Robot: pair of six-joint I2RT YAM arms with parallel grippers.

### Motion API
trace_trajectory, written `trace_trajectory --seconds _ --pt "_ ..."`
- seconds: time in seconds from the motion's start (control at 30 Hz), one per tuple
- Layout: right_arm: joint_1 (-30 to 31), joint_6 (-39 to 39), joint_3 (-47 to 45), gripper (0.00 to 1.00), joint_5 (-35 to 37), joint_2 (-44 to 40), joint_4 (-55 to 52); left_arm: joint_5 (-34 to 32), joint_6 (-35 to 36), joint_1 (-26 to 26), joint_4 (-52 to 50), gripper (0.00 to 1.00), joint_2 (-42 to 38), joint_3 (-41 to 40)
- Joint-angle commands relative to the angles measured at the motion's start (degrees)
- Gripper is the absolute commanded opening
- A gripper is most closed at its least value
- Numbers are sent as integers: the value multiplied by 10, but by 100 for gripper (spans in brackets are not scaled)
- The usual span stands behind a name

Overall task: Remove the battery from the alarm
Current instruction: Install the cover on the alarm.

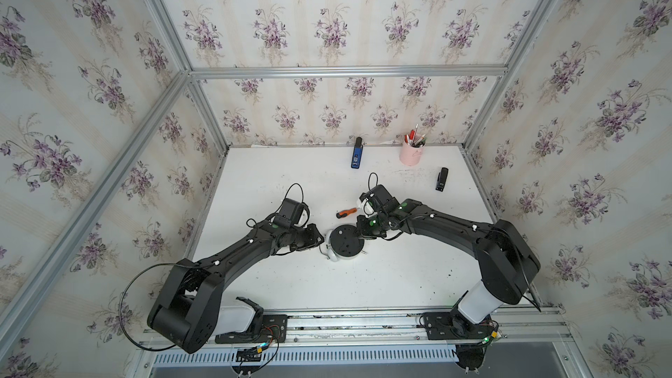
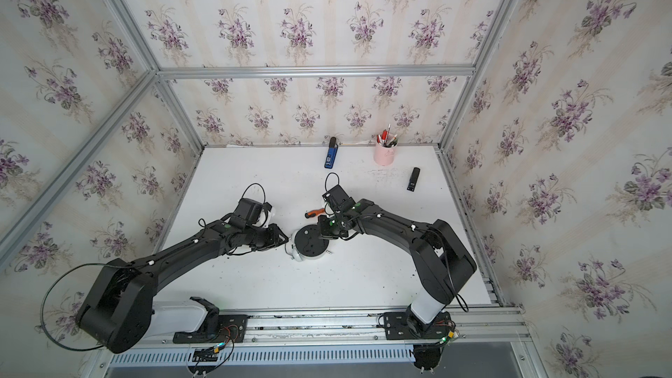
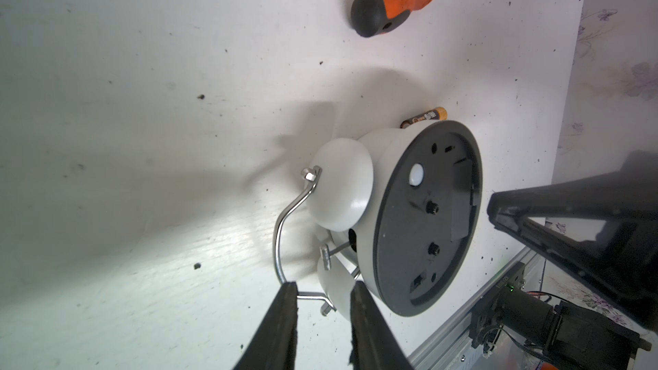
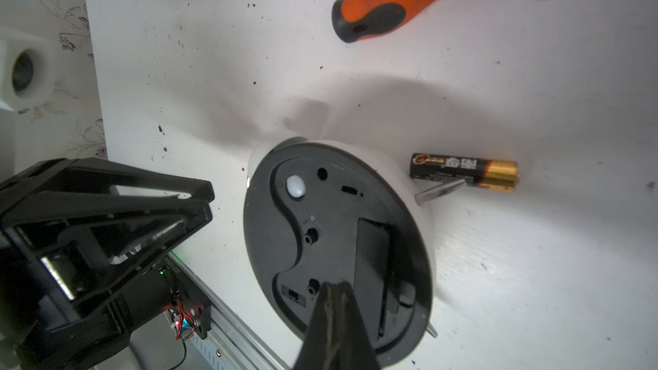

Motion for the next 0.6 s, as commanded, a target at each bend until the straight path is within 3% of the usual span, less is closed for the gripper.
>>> trace_trajectory --seconds 0.0,0.57 --pt "-3 -2 -9 0 3 4 13 -3 9 1 -2 30 3 4" --pt "-18 -17 -42 0 33 26 7 -4 14 0 -7 29 17 11"
